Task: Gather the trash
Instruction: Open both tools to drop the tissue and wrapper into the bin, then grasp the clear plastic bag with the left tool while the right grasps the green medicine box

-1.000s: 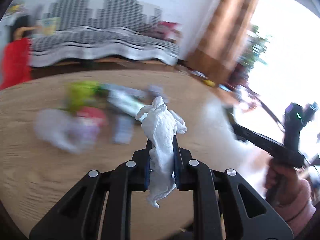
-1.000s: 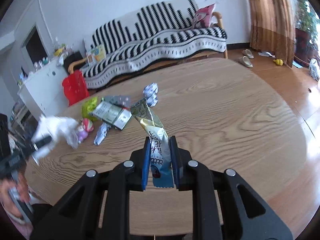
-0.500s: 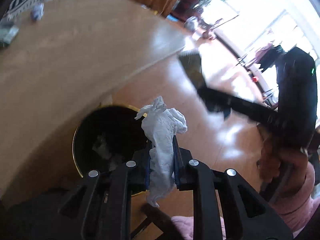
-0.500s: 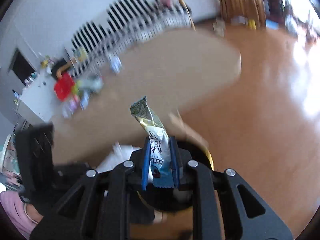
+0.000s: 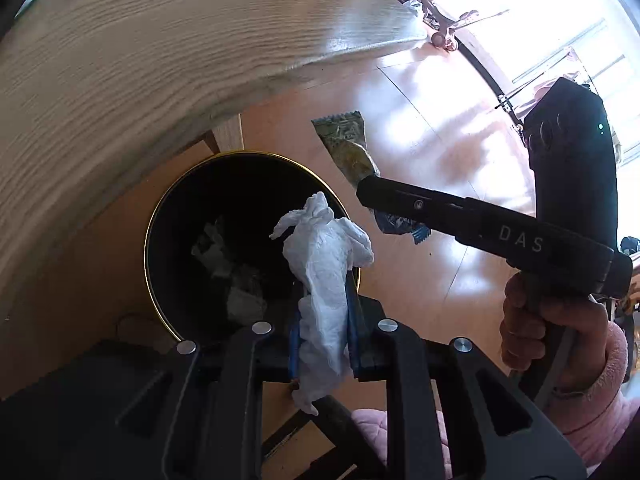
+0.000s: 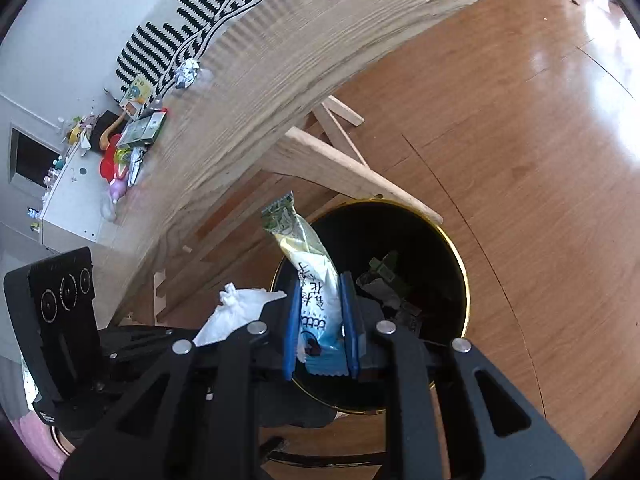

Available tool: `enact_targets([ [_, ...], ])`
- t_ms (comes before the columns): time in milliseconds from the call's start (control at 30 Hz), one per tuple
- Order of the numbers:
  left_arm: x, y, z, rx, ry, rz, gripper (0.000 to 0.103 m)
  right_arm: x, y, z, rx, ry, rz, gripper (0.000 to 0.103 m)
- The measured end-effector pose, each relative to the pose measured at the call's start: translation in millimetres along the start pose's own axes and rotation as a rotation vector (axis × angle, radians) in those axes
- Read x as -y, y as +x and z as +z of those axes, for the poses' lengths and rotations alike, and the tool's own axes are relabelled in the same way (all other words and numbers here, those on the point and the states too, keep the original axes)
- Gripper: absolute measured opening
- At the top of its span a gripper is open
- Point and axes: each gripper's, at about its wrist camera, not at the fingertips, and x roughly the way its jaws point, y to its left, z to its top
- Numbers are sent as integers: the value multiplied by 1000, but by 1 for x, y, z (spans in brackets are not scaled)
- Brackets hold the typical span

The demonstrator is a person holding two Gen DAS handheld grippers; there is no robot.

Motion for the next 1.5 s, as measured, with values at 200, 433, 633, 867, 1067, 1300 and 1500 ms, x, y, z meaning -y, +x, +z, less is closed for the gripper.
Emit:
enact_targets([
  [200, 4, -3, 3, 0, 9, -7, 17, -7, 7, 5, 0, 2, -7, 19],
  [433, -1, -5, -2, 9, 17, -3, 22, -6, 10, 5, 1, 11, 3, 20],
  [633, 4, -21, -5, 92, 14, 13, 97, 21, -5, 12, 32, 185, 49, 97],
  [867, -8, -93, 2, 278, 7, 93, 97, 28, -39, 16, 212, 180, -120, 97],
  [1067, -78, -192, 13, 501, -111, 450, 97, -12, -45, 31, 333, 35, -220, 97],
  [1300, -195, -247, -7, 520, -306, 725, 97, -124, -17, 76, 381, -221, -177, 97],
  [1500, -262, -267, 12, 520, -395, 657, 97, -237, 23, 113, 356, -382, -48, 97],
])
